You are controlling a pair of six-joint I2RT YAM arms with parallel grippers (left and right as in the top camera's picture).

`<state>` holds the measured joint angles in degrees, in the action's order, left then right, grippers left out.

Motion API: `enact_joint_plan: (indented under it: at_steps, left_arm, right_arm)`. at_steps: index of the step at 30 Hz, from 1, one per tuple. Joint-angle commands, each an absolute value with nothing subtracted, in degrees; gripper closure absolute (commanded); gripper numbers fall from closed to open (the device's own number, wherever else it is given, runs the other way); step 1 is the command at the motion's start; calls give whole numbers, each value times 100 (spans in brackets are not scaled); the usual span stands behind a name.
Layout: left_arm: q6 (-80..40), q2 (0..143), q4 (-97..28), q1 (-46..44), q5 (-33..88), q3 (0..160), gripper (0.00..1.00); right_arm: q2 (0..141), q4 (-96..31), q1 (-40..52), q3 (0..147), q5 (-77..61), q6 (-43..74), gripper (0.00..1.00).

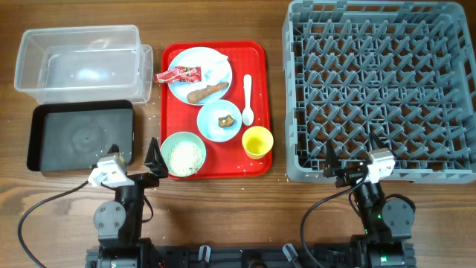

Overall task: Sort waste into correct bins and load items into the dishwasher rack
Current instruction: 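Reach left gripper to white plate and grasp red wrapper and tissue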

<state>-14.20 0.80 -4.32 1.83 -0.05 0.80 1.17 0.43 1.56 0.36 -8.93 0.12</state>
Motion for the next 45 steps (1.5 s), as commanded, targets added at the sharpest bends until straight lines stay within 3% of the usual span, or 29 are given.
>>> enact_joint_plan:
  at_steps: [1, 6, 15, 21, 30, 37, 45]
  left_arm:
    - [-1415, 38, -403, 187, 113, 34, 0]
    - [-1411, 38, 167, 183, 235, 34, 0]
    - [-1411, 812, 322, 183, 235, 1092, 0]
    - [-1409, 2849, -228, 174, 534, 2849, 0]
    - [-1356, 6829, -2025, 71, 663, 6571, 0]
    - [-126, 9771, -3424, -427, 1087, 9231, 0]
    - [128, 11625, -2993, -692, 1098, 9483, 0]
  right_arm:
    - [102, 224, 143, 30, -1017, 193, 0]
    - [102, 764, 143, 82, -1658, 213, 1]
    - [840, 336, 143, 1573, -1815, 447, 0]
    - [2375, -1201, 143, 3557, -1942, 30, 0]
    - [4748, -3238, 143, 6088, -1946, 8, 0]
    - [5686, -3365, 143, 6272, -2657, 47, 0]
    - [6720, -3441, 143, 6267, -3277, 1107, 0]
